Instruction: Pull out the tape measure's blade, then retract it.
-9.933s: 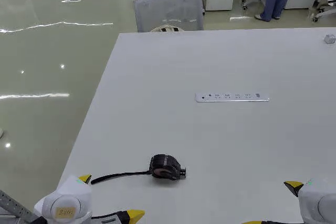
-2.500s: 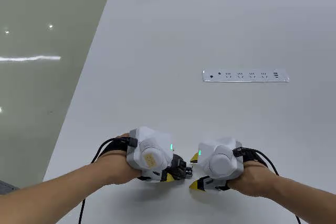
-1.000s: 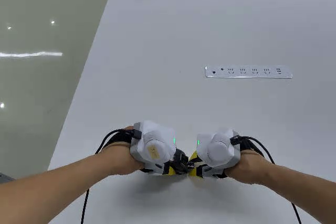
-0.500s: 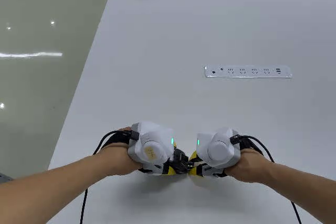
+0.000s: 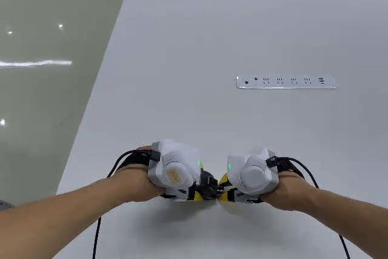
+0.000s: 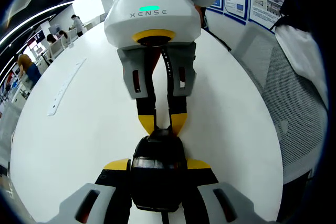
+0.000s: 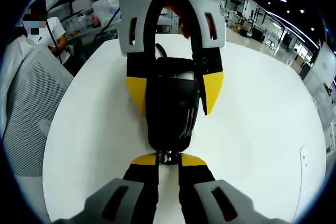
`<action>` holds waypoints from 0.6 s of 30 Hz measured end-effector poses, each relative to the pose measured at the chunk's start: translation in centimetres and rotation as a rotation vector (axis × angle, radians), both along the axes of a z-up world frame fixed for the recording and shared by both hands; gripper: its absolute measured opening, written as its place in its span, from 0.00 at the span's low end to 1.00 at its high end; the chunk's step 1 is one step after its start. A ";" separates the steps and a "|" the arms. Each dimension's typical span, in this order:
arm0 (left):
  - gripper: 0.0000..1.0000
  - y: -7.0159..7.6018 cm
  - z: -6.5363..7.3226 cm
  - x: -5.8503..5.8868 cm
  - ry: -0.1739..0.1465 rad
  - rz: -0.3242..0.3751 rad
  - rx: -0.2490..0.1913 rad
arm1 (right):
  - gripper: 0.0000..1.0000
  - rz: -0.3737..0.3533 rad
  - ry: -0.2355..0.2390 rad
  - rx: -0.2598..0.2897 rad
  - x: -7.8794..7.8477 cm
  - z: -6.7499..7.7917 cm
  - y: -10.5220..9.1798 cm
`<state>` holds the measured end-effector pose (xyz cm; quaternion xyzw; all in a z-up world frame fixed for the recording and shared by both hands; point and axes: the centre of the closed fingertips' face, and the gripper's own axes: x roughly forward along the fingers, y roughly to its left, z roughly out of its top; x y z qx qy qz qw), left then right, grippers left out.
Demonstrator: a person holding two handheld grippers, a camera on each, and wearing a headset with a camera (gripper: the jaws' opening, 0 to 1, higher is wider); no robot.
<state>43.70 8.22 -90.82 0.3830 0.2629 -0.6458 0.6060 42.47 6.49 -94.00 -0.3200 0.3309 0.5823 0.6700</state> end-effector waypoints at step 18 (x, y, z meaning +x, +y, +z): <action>0.33 -0.1 -0.1 0.1 0.008 0.013 0.012 | 0.12 -0.001 0.005 0.006 0.1 0.0 -0.6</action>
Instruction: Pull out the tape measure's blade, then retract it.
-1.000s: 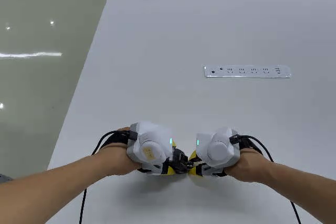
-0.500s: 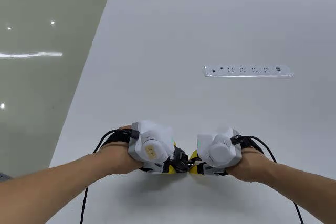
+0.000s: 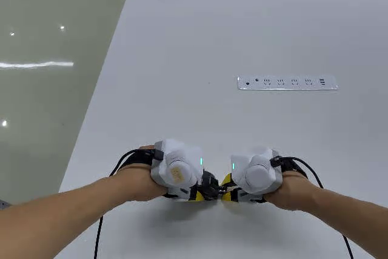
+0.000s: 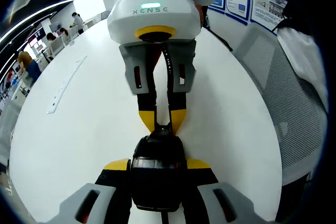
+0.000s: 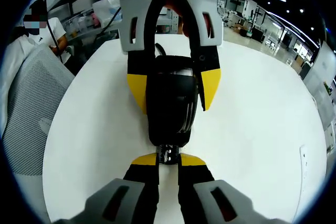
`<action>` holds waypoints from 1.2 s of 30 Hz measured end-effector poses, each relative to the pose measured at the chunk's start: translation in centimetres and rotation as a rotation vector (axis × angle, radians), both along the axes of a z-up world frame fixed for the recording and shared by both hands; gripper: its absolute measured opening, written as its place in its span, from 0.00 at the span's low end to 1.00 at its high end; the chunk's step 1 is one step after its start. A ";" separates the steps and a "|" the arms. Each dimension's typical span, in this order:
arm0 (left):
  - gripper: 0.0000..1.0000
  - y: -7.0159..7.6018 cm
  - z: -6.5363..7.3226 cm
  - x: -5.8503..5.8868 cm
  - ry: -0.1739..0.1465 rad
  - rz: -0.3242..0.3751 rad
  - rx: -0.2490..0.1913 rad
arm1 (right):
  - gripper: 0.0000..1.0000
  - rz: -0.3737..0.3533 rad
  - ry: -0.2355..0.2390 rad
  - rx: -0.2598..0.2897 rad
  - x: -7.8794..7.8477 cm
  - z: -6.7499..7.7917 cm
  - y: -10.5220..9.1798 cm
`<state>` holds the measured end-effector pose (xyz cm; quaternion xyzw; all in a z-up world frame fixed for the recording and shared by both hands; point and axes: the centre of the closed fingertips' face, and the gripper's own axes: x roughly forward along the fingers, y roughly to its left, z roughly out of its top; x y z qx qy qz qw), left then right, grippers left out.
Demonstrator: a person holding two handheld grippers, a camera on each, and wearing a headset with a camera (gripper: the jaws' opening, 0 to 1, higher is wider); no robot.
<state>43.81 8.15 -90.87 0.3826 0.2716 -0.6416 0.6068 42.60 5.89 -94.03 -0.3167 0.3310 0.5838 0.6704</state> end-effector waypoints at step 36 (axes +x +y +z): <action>0.33 -0.1 -0.1 0.1 0.012 0.012 0.011 | 0.12 -0.006 0.003 -0.032 -0.5 0.1 -4.2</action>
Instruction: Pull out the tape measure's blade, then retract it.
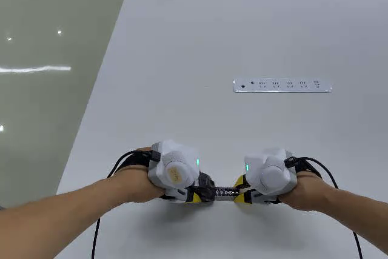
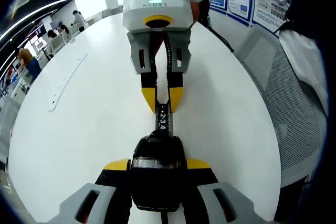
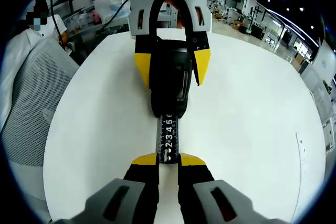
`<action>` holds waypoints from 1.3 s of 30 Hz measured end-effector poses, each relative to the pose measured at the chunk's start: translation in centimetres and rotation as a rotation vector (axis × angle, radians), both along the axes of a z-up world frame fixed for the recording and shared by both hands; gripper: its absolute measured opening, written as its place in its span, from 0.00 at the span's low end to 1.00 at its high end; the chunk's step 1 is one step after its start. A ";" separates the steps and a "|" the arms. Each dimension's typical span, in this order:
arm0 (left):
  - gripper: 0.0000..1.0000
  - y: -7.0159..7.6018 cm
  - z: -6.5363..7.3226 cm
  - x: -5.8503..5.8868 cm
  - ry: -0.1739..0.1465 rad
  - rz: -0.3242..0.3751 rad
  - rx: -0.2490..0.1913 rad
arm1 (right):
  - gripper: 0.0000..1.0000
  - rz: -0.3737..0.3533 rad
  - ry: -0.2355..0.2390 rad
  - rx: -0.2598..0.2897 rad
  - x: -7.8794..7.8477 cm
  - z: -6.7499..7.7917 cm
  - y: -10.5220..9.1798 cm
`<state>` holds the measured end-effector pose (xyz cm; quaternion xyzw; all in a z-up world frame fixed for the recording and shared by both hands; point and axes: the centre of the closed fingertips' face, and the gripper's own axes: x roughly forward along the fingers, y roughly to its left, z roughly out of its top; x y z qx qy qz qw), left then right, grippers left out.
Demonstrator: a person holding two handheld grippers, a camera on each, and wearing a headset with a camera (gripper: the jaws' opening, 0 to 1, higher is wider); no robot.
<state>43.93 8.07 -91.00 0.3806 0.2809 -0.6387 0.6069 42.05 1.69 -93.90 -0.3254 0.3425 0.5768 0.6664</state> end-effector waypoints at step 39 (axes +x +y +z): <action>0.34 -0.1 -0.1 0.0 0.007 -0.006 0.015 | 0.12 -0.042 0.025 -0.032 -0.2 -0.4 -5.1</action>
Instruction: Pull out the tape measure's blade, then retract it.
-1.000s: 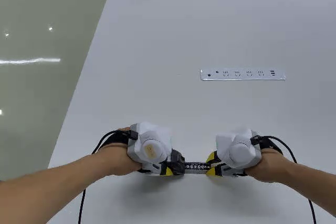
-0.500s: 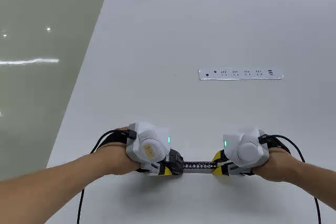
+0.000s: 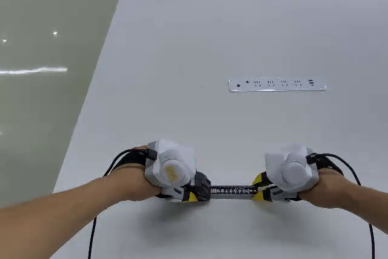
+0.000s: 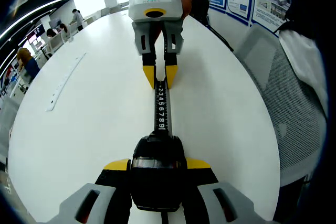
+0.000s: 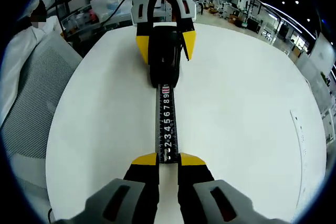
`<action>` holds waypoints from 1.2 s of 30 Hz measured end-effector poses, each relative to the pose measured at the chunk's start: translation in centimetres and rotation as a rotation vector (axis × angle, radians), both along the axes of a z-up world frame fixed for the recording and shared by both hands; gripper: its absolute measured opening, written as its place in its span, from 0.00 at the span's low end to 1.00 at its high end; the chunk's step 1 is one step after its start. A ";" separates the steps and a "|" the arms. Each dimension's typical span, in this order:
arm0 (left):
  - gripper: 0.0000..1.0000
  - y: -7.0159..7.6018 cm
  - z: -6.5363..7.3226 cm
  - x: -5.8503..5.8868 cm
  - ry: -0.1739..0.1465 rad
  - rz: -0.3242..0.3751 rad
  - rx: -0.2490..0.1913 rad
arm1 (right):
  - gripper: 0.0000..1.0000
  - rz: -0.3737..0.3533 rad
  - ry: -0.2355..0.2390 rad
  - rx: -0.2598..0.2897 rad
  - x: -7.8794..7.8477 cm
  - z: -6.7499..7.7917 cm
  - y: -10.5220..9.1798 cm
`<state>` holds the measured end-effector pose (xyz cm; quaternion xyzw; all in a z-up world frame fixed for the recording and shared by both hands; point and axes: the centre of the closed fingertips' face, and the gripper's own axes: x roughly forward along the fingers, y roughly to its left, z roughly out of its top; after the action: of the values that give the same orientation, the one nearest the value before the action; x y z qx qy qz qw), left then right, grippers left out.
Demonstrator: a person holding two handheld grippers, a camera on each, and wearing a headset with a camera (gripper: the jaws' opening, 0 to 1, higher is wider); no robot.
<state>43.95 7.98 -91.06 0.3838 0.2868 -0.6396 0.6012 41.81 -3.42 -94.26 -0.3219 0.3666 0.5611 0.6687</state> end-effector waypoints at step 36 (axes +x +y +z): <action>0.34 -0.1 -0.1 0.1 -0.002 -0.004 0.007 | 0.11 -0.015 0.005 -0.032 -0.6 0.2 -4.1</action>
<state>44.04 7.86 -91.14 0.3872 0.2877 -0.6394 0.5988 41.21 -7.56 -94.06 -0.3283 0.3796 0.5509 0.6668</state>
